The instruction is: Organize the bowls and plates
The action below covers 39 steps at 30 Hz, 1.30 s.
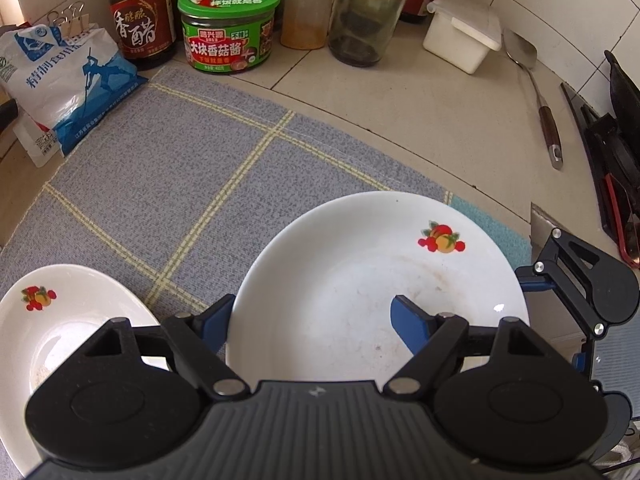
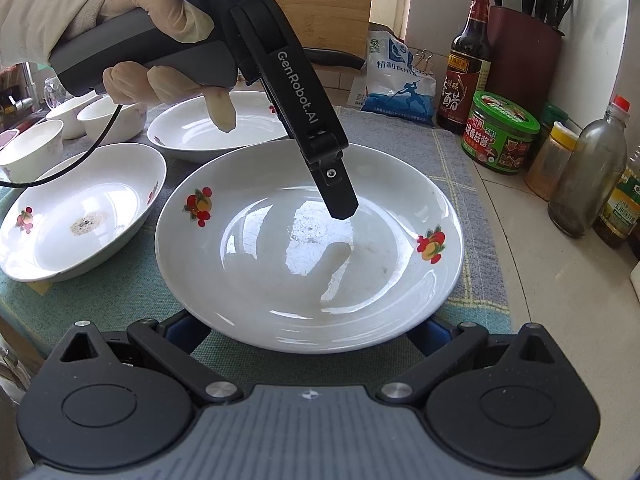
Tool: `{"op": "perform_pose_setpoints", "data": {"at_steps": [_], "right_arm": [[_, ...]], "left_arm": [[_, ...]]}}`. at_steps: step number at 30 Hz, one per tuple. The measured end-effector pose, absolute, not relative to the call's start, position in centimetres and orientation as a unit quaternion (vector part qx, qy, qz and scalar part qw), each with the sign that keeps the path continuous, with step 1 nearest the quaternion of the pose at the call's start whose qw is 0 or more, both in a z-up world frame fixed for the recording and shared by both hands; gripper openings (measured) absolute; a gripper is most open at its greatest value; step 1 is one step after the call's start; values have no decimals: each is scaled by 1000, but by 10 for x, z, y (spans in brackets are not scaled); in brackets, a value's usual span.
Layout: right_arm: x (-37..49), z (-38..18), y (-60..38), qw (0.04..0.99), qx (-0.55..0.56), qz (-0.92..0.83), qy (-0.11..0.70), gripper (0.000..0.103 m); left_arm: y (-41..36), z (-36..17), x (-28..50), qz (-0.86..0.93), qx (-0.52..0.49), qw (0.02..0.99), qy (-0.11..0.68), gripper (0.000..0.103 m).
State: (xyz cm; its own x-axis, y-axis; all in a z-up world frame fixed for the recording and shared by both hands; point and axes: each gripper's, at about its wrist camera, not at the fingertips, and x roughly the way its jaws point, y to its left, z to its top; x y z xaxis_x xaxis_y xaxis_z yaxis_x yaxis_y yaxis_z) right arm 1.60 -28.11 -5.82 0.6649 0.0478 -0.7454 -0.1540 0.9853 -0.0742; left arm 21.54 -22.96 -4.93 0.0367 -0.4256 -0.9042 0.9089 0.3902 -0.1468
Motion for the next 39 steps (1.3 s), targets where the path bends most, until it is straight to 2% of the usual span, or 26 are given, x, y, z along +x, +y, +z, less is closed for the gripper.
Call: {"op": "perform_pose_setpoints", "data": {"at_steps": [24,39], "right_arm": [[77,-74,-348,908,-65,54,410,103],[82,-79,-352,906,-54,49,417,103]], "left_arm": [[-291,-60,277,-496,221,695,472,82],[-296,-66,279,-498,221,697,466,83]]}}
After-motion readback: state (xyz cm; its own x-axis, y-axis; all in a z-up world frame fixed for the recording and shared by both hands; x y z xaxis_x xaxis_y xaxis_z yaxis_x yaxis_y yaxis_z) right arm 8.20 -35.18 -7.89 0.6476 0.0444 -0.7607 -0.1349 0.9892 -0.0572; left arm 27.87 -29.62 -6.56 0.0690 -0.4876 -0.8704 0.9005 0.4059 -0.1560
